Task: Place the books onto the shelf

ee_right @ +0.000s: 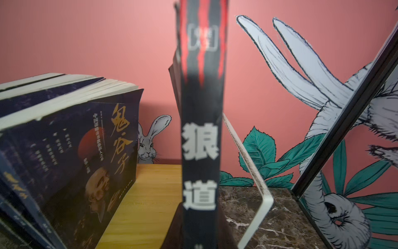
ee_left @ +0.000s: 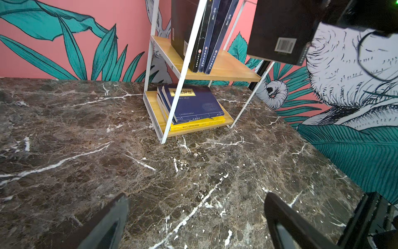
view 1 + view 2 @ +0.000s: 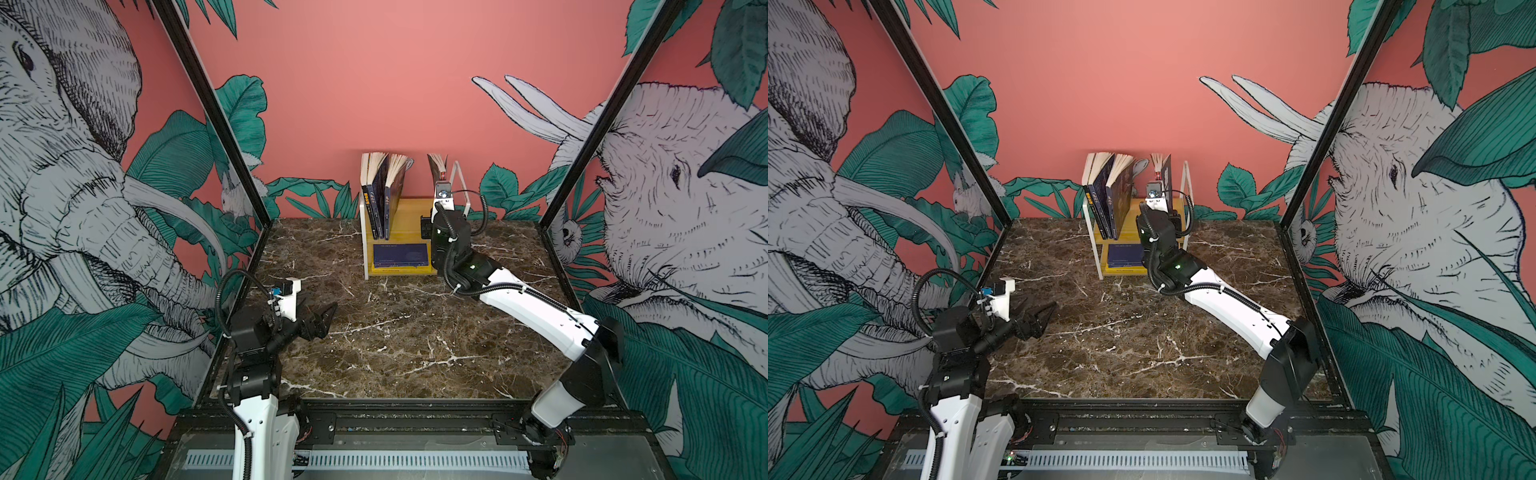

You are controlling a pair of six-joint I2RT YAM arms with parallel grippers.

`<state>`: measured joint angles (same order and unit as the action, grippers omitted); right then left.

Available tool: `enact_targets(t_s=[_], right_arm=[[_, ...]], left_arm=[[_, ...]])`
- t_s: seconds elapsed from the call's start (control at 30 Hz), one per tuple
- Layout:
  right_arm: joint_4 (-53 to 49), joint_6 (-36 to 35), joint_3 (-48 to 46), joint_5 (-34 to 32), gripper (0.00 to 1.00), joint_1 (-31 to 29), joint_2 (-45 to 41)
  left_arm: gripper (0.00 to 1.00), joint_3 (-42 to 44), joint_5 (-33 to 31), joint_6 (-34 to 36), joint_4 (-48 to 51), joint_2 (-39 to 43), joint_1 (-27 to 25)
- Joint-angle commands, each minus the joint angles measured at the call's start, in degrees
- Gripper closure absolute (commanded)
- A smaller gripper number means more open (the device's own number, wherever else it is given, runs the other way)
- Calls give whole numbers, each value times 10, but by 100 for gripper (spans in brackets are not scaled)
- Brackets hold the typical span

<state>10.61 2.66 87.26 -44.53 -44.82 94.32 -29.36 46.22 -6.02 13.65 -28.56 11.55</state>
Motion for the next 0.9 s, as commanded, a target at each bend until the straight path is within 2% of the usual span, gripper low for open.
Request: enact_targets(t_s=[0.0, 0.37, 0.67, 0.87], right_arm=[[121, 55, -1, 40, 100, 6, 21], [298, 23, 19, 72, 100, 9, 154], [400, 29, -1, 129, 100, 8, 180], [471, 3, -7, 158, 100, 8, 199]], left_arm=[[0, -1, 17, -7, -11, 10, 7], [0, 5, 15, -1, -15, 18, 0], [0, 5, 12, 4, -14, 15, 0], [0, 9, 13, 7, -19, 11, 0]])
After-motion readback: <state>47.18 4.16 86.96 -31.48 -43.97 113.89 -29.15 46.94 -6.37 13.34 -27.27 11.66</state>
